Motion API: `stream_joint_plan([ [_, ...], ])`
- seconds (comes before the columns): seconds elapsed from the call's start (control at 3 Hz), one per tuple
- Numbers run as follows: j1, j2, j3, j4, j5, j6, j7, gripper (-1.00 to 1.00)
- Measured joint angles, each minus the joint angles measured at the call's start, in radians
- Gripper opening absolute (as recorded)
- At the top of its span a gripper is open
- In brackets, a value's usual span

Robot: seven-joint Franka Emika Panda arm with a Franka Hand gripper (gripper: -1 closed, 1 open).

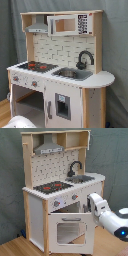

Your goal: Play with the kitchen

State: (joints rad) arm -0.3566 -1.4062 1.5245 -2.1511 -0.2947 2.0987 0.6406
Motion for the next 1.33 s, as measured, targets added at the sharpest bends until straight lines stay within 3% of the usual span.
stream_joint_plan([
  [1.33,0.017,0.023,-0.146,-0.008,0.029,0.067,-0.457,1.0],
])
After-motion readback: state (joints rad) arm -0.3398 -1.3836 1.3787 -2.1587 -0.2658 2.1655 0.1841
